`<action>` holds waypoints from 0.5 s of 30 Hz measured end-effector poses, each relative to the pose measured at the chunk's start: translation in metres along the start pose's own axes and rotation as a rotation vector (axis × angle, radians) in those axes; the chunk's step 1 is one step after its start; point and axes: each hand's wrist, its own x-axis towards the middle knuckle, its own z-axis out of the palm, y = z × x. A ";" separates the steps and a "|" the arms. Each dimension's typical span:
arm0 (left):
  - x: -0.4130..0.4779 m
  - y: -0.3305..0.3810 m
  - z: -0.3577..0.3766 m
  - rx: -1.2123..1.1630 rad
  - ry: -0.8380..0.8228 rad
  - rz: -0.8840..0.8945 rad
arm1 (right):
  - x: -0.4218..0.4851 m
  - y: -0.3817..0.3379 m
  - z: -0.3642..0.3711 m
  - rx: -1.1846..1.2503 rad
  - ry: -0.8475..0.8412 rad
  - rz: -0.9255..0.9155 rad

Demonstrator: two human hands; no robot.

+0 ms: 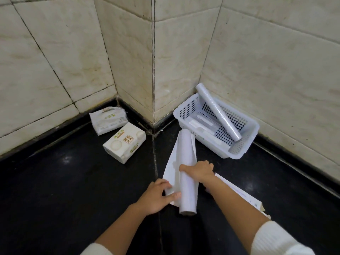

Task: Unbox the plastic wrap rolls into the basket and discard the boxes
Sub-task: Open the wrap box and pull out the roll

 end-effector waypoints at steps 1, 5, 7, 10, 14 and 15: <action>0.001 0.000 -0.004 0.044 -0.028 0.000 | -0.004 0.002 -0.012 0.017 -0.021 -0.024; 0.009 0.012 -0.022 0.131 -0.125 0.000 | -0.028 0.015 -0.072 0.242 -0.139 -0.063; 0.022 0.023 -0.031 0.227 -0.133 -0.009 | -0.039 0.019 -0.105 0.274 -0.175 -0.137; 0.047 0.044 -0.039 0.361 -0.026 -0.010 | -0.043 0.019 -0.145 0.303 -0.113 -0.231; 0.077 0.063 -0.031 0.491 0.229 0.132 | -0.016 0.006 -0.186 0.311 0.090 -0.294; 0.084 0.065 -0.028 0.523 0.228 0.152 | -0.006 0.002 -0.193 0.297 0.131 -0.302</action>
